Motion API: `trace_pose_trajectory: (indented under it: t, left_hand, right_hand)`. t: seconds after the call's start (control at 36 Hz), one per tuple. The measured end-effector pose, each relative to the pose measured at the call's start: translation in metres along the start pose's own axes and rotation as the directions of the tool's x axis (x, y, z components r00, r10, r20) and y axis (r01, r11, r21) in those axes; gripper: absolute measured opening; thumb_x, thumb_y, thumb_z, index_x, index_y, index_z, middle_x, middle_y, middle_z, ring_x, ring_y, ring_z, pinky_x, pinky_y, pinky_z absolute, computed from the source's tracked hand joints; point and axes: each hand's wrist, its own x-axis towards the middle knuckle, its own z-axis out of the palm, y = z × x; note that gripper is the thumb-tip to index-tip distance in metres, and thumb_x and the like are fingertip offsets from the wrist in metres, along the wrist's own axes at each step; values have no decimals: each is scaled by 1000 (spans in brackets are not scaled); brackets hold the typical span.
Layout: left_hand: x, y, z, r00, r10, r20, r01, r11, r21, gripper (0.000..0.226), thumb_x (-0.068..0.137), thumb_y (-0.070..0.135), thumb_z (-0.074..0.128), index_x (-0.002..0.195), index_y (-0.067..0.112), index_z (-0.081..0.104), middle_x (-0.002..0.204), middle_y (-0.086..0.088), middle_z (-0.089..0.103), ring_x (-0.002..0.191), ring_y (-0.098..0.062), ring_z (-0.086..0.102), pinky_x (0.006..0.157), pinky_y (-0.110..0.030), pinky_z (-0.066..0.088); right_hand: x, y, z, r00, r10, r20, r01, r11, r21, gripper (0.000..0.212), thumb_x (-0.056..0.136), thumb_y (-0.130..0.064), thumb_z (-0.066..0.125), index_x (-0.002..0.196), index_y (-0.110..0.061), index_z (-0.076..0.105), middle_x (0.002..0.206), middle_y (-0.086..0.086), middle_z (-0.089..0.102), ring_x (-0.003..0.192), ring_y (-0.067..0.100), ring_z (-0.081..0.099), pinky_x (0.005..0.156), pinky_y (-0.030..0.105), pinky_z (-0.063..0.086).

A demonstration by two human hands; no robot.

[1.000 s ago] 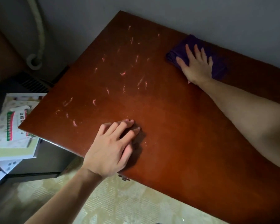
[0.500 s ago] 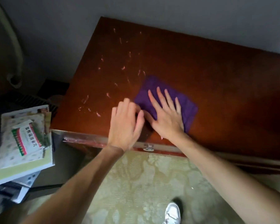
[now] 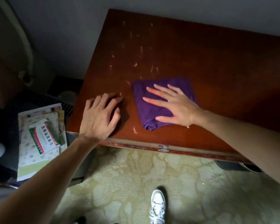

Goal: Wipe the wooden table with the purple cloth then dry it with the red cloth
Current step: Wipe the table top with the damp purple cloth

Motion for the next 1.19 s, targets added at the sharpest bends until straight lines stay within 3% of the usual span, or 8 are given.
trace_pose_trajectory:
  t: [0.19,0.42,0.56,0.64,0.75,0.83,1.06,1.19]
  left_hand:
    - [1,-2,-3,999,-26,41,27,999,-25,43,98,38,38,134,23,59,135,-2,56,117,-25,52,94,-42,36]
    - [4,0,-1,988,-75,133,78,997,-22,46,99,40,38,138,25,57,142,-1,52,120,-23,52,98,-40,35]
    - [3,0,0,985,-86,147,89,996,-17,47,99,41,37,138,25,58,143,-2,54,126,-24,54,99,-43,38]
    - [3,-1,0,983,-84,162,87,996,-9,48,98,39,38,139,26,58,143,-3,55,131,-24,52,99,-46,39]
    - [5,-1,1,985,-69,156,72,997,-14,48,96,38,39,139,25,58,142,-3,56,130,-23,53,98,-44,40]
    - [4,-3,1,989,-54,139,58,998,-23,48,96,36,39,139,25,58,143,-3,56,130,-23,53,97,-45,40]
    - [3,1,-3,992,-66,110,68,997,-20,49,99,34,35,141,20,54,141,-3,56,127,-24,54,99,-44,40]
    - [2,0,-6,997,-66,49,69,997,-47,48,97,32,37,138,10,51,133,-5,56,116,-23,53,97,-39,37]
  right_hand:
    - [64,70,-14,990,-124,66,126,991,-32,77,94,-67,39,162,-43,13,173,-10,1,160,14,-1,128,45,5]
    - [151,156,-31,996,-87,38,87,996,-13,72,98,-69,29,163,-42,13,173,-8,5,160,17,5,126,52,13]
    - [198,194,-36,1000,6,-8,-6,1000,24,76,95,-78,19,162,-43,17,172,-7,13,159,18,11,125,53,15]
    - [223,205,-34,981,173,-83,-165,982,96,83,88,-88,13,160,-46,20,171,-4,19,159,21,16,125,56,18]
    - [247,207,-34,873,477,-100,-454,871,189,76,95,-81,22,161,-45,18,172,-1,16,159,22,13,126,52,10]
    - [256,202,-32,783,618,-72,-592,776,217,77,97,-79,21,163,-41,13,173,2,10,159,24,6,127,52,3]
    - [229,151,-27,719,694,-47,-670,709,220,73,101,-69,18,165,-34,6,174,3,4,160,26,-1,127,54,-2]
    - [182,79,-13,738,667,-102,-641,740,202,70,102,-65,21,164,-35,10,173,2,10,160,26,4,128,54,2]
